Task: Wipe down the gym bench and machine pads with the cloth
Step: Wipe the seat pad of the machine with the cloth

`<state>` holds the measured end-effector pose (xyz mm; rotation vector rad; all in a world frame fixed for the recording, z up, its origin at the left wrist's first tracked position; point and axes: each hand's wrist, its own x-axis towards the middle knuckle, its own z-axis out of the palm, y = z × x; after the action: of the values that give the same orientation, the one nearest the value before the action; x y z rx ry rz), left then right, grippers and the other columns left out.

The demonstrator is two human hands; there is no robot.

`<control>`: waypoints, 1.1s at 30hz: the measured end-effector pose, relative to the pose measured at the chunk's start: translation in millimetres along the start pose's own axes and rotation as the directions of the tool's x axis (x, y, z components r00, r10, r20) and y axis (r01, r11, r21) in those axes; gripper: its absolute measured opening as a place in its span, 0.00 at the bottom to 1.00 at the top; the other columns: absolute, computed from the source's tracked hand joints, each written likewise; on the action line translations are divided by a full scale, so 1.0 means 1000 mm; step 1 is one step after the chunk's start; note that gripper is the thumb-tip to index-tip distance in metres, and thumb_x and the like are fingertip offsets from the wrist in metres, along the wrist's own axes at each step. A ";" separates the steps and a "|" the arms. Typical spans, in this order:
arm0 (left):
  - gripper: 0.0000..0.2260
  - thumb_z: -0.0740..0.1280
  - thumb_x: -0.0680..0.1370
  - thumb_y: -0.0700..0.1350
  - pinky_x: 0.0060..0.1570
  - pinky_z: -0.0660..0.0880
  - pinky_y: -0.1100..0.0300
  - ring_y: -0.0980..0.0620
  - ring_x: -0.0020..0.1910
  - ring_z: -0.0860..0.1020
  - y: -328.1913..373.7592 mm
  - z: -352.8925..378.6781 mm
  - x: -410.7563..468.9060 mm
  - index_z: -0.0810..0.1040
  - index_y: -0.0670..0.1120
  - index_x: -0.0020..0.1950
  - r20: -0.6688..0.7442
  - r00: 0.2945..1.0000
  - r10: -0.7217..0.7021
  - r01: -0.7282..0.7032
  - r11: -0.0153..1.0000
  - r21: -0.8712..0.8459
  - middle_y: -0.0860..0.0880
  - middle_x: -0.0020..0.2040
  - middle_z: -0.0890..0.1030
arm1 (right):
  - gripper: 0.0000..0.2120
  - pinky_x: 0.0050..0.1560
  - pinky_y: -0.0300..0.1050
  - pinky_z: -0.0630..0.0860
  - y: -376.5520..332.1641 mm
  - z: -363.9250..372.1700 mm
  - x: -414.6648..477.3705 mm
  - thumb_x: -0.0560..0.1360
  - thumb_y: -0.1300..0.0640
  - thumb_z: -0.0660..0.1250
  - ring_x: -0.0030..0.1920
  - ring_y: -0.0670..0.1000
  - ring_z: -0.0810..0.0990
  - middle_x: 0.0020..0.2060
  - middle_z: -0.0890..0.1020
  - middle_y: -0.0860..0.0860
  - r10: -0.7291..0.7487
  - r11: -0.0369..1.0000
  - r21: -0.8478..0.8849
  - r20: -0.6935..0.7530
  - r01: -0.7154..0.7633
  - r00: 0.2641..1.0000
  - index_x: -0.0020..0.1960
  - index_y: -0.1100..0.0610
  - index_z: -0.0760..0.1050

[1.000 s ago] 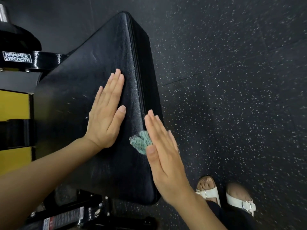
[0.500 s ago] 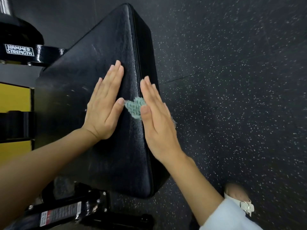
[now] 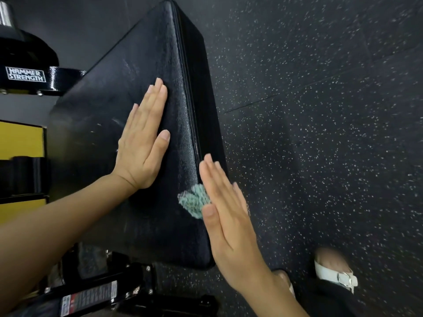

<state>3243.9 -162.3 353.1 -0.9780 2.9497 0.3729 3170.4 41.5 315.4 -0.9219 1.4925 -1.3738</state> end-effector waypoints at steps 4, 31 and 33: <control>0.29 0.48 0.81 0.51 0.78 0.49 0.44 0.51 0.81 0.49 -0.001 0.000 0.000 0.50 0.41 0.81 -0.004 1.000 0.006 -0.006 1.000 0.000 0.47 0.81 0.51 | 0.23 0.77 0.60 0.47 -0.002 0.001 0.007 0.84 0.48 0.45 0.78 0.40 0.46 0.78 0.50 0.33 0.009 1.000 0.023 -0.025 -0.009 1.000 0.79 0.42 0.48; 0.30 0.48 0.82 0.53 0.78 0.43 0.53 0.50 0.81 0.46 0.017 0.007 -0.041 0.49 0.39 0.81 0.017 0.999 0.035 -0.035 0.999 0.002 0.45 0.82 0.48 | 0.24 0.78 0.55 0.46 -0.007 0.010 -0.035 0.84 0.48 0.45 0.78 0.39 0.45 0.78 0.48 0.34 0.020 0.996 -0.087 -0.033 -0.023 0.999 0.79 0.43 0.47; 0.30 0.49 0.82 0.52 0.78 0.43 0.52 0.50 0.81 0.46 0.021 0.008 -0.050 0.49 0.39 0.81 0.022 0.999 0.036 -0.036 0.999 -0.003 0.45 0.82 0.48 | 0.24 0.78 0.56 0.46 -0.006 0.012 -0.039 0.84 0.48 0.45 0.78 0.39 0.45 0.78 0.48 0.34 0.028 0.997 -0.073 -0.047 -0.032 0.999 0.79 0.44 0.47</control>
<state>3271.1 -114.7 353.9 -0.9165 2.9515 0.3862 3194.3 73.0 326.3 -0.9155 1.5946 -1.3338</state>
